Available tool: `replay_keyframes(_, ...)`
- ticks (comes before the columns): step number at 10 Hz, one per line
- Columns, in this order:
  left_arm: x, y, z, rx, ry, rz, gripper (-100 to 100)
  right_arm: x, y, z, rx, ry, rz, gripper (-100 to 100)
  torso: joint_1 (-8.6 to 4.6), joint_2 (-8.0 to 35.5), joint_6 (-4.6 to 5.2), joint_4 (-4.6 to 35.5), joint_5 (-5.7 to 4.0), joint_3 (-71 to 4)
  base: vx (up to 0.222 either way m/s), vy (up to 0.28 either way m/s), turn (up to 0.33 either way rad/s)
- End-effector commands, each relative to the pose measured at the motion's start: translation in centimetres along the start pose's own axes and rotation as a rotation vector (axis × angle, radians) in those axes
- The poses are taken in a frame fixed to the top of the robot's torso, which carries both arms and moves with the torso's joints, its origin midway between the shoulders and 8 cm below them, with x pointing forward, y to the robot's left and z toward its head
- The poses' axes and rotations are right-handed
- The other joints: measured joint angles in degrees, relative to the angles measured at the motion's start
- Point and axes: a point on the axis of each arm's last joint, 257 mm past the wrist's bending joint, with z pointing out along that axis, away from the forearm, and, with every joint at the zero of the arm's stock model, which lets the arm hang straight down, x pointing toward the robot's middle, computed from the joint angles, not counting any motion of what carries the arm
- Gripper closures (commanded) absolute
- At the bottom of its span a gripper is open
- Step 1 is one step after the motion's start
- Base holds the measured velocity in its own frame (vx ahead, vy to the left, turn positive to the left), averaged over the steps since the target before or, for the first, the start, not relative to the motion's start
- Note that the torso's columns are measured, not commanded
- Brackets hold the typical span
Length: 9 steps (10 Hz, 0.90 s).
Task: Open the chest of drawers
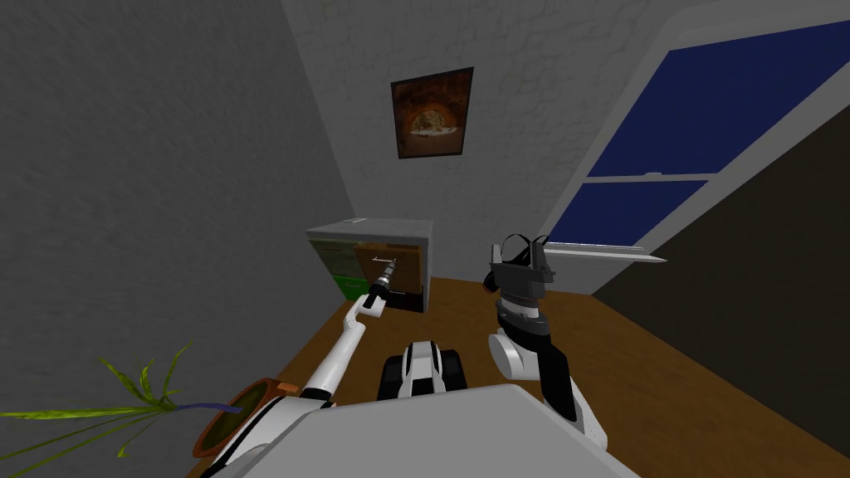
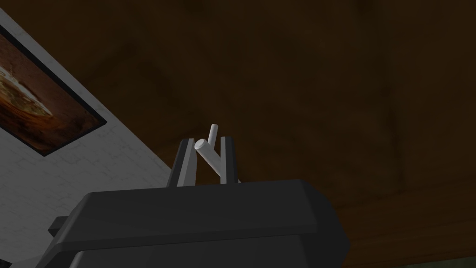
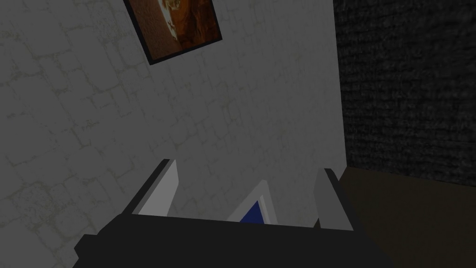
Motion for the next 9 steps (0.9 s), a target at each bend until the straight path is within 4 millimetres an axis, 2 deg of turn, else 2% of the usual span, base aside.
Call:
replay_keyframes(1,0.2,1.8,0.1,-0.036,0.009,0.002,100,0.0,0.0,0.0,0.000,0.000,0.000,0,-0.02,-0.2,-0.02,-0.2,0.02,-0.1,0.008,-0.001,0.002)
replay_keyframes(2,-0.5,0.2,1.6,-0.004,-0.005,-0.006,100,0.0,0.0,0.0,0.000,0.000,0.000,0,0.01,-0.3,0.00,-0.3,0.04,-0.2,-0.123,0.033,0.030)
replay_keyframes(4,-0.4,-0.6,3.1,0.006,0.002,-0.002,100,0.0,0.0,0.0,0.000,0.000,0.000,0,0.06,0.3,-0.03,0.0,0.04,0.2,-0.110,0.004,0.011)
replay_keyframes(6,0.2,1.3,2.7,-0.034,0.014,-0.003,100,0.0,0.0,0.0,0.000,0.000,0.000,0,-0.11,0.0,0.01,0.0,-0.04,0.0,-0.002,0.000,-0.002)
replay_keyframes(7,-0.2,0.0,4.1,-0.009,0.004,-0.013,100,0.0,0.0,0.0,0.000,0.000,0.000,0,-0.06,-0.1,0.01,-0.1,0.00,-0.1,-0.108,0.021,0.026)
replay_keyframes(9,-0.1,-0.7,5.4,-0.003,0.011,-0.009,100,0.0,0.0,0.0,0.000,0.000,0.000,0,0.02,0.4,0.01,0.1,0.02,0.2,-0.127,0.012,0.015)
